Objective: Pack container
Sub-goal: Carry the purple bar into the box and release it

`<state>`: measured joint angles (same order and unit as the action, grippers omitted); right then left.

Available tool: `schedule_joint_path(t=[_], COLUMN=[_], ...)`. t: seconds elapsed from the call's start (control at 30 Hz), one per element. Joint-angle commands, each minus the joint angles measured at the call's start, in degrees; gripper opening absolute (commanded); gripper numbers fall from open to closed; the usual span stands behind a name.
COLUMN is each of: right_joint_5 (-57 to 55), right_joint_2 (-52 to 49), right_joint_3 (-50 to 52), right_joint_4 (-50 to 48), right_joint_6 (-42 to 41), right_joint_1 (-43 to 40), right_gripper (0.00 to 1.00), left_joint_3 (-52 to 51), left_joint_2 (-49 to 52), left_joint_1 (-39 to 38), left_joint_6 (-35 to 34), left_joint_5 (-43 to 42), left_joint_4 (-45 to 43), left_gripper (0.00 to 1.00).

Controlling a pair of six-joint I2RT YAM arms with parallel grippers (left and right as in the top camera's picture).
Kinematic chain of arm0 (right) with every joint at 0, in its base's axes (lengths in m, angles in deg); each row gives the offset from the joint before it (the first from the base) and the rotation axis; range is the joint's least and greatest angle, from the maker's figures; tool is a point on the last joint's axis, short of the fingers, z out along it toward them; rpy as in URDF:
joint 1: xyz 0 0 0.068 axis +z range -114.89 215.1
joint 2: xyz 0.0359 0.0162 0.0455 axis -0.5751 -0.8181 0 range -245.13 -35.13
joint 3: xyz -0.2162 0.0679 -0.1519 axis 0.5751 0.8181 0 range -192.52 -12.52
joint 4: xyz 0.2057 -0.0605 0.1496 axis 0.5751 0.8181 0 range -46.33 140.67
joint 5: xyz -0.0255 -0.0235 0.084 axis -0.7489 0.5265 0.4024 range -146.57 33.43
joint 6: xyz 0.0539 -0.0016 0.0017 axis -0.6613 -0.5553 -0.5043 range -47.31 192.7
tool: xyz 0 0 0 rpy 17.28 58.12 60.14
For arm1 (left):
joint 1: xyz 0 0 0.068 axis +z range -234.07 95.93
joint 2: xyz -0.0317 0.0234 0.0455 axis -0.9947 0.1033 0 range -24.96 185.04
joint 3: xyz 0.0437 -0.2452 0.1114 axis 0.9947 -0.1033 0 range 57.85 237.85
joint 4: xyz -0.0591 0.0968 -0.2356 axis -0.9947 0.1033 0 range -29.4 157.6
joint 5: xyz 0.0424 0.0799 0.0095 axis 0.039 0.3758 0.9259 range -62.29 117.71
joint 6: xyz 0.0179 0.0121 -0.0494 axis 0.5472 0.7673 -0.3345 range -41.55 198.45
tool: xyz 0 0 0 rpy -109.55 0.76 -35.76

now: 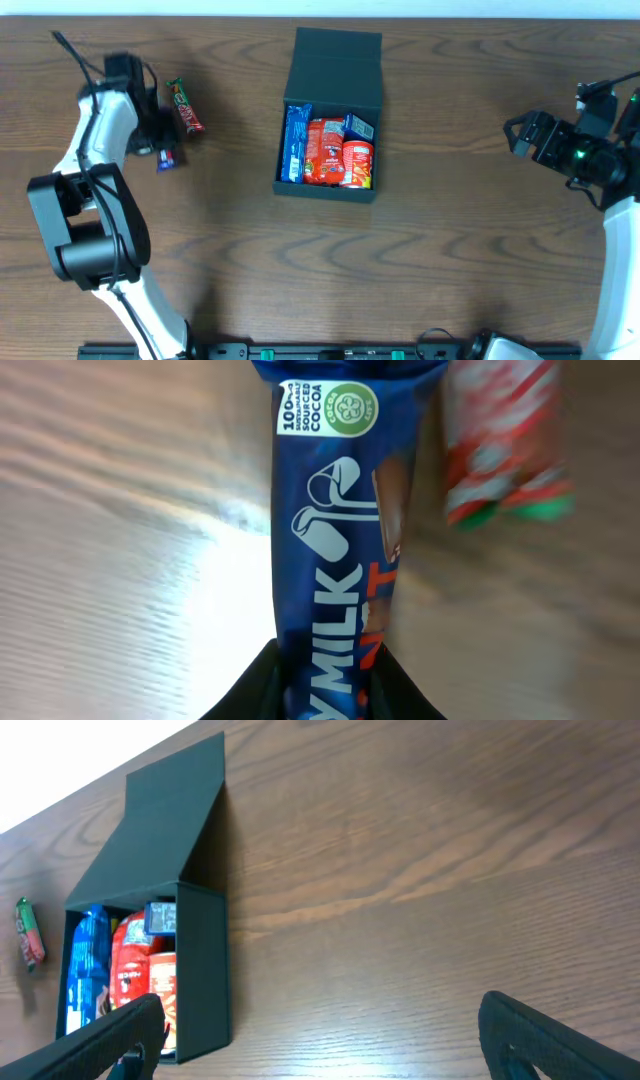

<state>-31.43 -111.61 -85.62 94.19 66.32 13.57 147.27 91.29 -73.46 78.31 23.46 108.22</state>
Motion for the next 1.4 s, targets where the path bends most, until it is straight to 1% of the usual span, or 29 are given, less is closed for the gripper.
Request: schedule_joint_path(t=[0.0,0.1,0.17,0.2,0.3,0.4,0.57,0.63,0.73,1.07,1.13,1.27,1.33,1.37], right_joint_5=[0.8,0.8,0.8,0.8,0.8,0.8,0.8,0.8,0.8,0.8,0.8,0.8,0.8,0.8], right_joint_2=[-0.3,-0.3,-0.3,-0.3,-0.3,-0.3,-0.3,-0.3,-0.3,-0.3,-0.3,-0.3,-0.3,-0.3], right_joint_3=[0.2,0.2,0.2,0.2,0.2,0.2,0.2,0.2,0.2,0.2,0.2,0.2,0.2,0.2], right_joint_4=[-0.2,-0.6,-1.1,-1.3,-2.1,-3.2,-5.0,-5.9,-6.4,-6.2,-6.0,-5.8,-5.6,-5.4], right_joint_6=[-0.5,-0.5,-0.5,-0.5,-0.5,-0.5,-0.4,-0.4,-0.4,0.7,0.9,0.9,0.9,0.9], right_joint_1=[-0.5,-0.5,-0.5,-0.5,-0.5,-0.5,-0.5,-0.5,-0.5,-0.5,-0.5,-0.5,-0.5,-0.5], right_gripper=[0.99,1.00,0.99,0.99,0.99,0.99,0.99,0.99,0.99,0.99,0.99,0.99,0.99,0.99], left_joint_3=[7.4,12.3,13.4,13.4,13.4,13.4,13.4,13.4,13.4,13.3,13.3,13.3,13.3,13.3], left_joint_2=[0.2,0.2,0.2,0.2,0.2,0.2,0.2,0.2,0.3,1.6,1.6,1.4,1.0,0.7], left_joint_1=[-1.9,-6.1,-9.8,-11.6,-18.6,-24.1,-30.9,-33.2,-34.7,-38.4,-38.4,-36.7,-34.6,-33.1], left_joint_6=[-0.1,-0.1,-0.8,-2.0,-6.1,-10.9,-13.4,-15.7,-18.2,-18.3,-18.3,-18.8,-20.8,-21.4], left_joint_5=[-0.3,-0.3,-0.3,-0.4,-4.6,-4.8,-4.8,-4.7,-4.4,-4.1,-2.1,5.6,7.0,7.0], left_joint_4=[3.2,5.9,6.1,6.1,6.3,6.1,6.3,5.9,5.2,4.9,5.2,8.1,9.5,9.8], left_gripper=[0.17,0.17,0.18,0.19,0.19,0.21,0.22,0.26,0.27,0.29,0.29,0.29,0.34,0.40])
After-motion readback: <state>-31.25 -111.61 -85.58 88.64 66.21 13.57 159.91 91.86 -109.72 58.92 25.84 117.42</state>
